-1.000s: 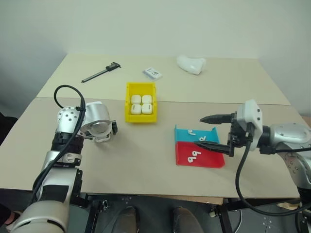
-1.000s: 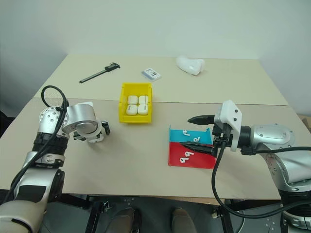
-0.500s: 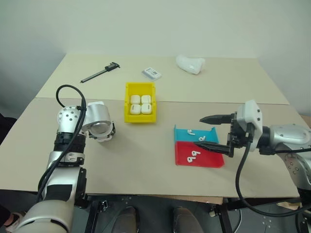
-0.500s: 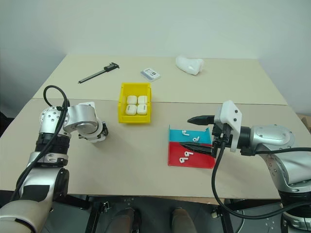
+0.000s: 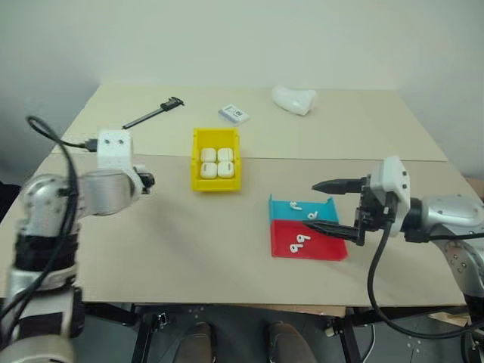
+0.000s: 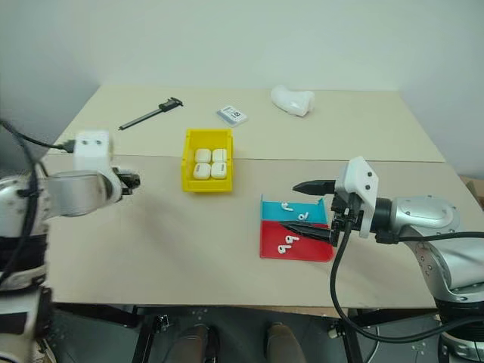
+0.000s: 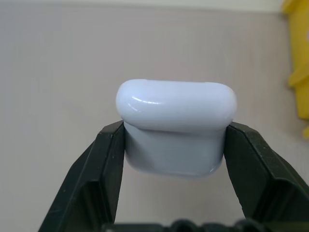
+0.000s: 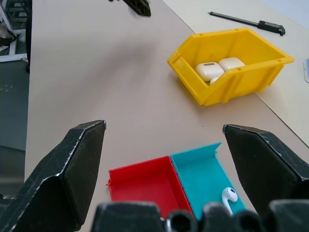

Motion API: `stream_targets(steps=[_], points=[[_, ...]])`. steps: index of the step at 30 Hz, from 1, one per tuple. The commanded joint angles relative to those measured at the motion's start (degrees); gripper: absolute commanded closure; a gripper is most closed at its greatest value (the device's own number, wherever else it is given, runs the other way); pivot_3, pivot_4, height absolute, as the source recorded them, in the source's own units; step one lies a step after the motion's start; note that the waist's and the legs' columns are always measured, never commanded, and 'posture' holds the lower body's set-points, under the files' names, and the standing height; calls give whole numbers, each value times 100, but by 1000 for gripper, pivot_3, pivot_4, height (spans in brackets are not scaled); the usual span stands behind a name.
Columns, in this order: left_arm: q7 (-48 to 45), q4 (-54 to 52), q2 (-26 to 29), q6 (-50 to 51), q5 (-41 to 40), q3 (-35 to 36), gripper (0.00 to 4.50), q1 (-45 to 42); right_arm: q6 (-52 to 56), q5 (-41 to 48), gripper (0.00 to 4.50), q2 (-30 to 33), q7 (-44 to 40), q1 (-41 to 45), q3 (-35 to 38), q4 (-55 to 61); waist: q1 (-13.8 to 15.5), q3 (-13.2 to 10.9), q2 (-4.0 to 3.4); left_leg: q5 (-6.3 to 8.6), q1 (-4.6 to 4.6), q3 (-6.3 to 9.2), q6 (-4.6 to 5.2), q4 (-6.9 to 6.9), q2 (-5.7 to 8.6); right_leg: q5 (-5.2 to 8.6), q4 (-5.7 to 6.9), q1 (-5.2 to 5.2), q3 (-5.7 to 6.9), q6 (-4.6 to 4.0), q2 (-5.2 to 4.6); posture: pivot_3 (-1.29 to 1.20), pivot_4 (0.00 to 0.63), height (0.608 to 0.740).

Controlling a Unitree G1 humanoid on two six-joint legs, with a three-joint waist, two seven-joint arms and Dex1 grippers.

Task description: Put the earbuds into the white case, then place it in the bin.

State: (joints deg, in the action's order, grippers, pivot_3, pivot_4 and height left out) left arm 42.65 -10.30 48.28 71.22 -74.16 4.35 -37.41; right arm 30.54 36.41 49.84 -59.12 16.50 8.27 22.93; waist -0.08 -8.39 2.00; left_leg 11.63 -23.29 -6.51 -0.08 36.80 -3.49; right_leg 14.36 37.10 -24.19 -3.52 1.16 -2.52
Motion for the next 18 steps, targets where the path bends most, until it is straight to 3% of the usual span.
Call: stream_targets(steps=[1,6,9,13,18], points=[[-2687,-541,906,-688,1139,-424,1725,176,-51,80,0,18,50,-29,204,216,5,0,0,12,0,-1,19,0,0,0,0,0,3,-1,0,0,150,740],[-6145,-216,1772,-2001,2390,-882,1725,189,-46,132,0,0,136,-191,264,405,34,0,0,23,-9,0,38,-1,-3,2,-7,-4,12,-4,-1,0,150,740],[-7966,406,1857,-2349,2758,-1129,1725,-237,-66,154,0,-23,198,-354,306,553,68,0,0,27,-16,0,47,0,-5,3,-9,-6,17,-4,-1,0,150,740],[-10304,809,2297,-3170,4718,-2777,1725,-888,-93,152,0,-96,331,-523,302,757,60,0,-1,29,-20,1,52,4,-6,4,-13,-6,18,-3,3,0,150,740],[-11892,1556,1878,-4456,6141,-3612,1725,-1264,-108,125,0,-356,605,-569,160,992,43,1,-1,30,-24,0,56,9,-11,7,-9,-9,16,-5,8,0,150,740]])
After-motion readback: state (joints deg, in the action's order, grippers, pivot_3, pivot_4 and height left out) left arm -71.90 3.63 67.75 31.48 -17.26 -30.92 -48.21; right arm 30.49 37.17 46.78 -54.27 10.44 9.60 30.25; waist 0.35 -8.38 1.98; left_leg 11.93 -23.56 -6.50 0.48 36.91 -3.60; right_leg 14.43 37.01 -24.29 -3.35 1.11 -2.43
